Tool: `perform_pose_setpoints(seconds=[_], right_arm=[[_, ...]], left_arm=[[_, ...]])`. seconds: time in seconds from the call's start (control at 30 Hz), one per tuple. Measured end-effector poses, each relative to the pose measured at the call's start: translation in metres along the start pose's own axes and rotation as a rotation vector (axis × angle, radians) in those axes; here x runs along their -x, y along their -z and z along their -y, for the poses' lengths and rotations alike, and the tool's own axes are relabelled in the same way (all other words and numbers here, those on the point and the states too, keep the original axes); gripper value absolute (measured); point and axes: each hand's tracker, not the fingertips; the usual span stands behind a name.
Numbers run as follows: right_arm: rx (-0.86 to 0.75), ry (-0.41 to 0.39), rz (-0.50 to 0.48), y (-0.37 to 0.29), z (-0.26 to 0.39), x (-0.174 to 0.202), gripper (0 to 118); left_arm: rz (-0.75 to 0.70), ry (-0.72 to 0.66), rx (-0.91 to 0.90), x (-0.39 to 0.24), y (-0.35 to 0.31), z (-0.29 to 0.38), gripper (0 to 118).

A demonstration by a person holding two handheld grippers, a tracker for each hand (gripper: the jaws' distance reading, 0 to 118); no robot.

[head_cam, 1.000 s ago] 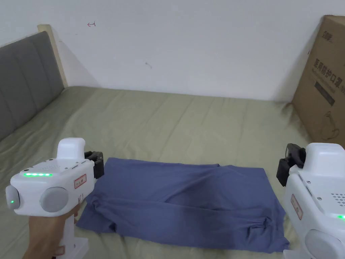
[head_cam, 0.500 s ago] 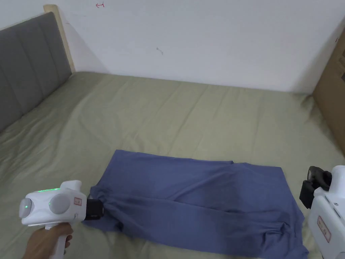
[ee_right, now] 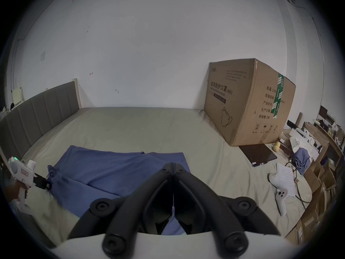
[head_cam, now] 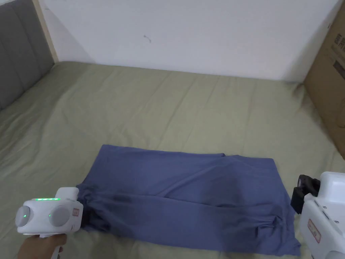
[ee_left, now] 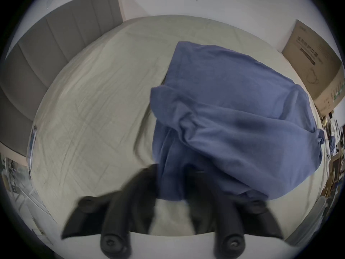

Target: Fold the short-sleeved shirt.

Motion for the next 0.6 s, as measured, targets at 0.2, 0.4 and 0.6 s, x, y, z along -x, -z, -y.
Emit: perform_pose_setpoints(seconds=[0.2, 0.4, 0.6], right_arm=[[0.213, 0.069, 0.022, 0.043, 0.038, -0.022, 20], [0.518, 0.082, 0.033, 0.094, 0.112, -0.03, 88], [0.597, 0.116, 0.019, 0.111, 0.141, -0.024, 68]], left_arm=[[0.026, 0.019, -0.09, 0.002, -0.025, 0.002, 5], [0.073, -0.007, -0.15, 0.006, -0.056, -0.005, 5], [0.075, -0.017, -0.144, 0.006, -0.054, -0.006, 5]])
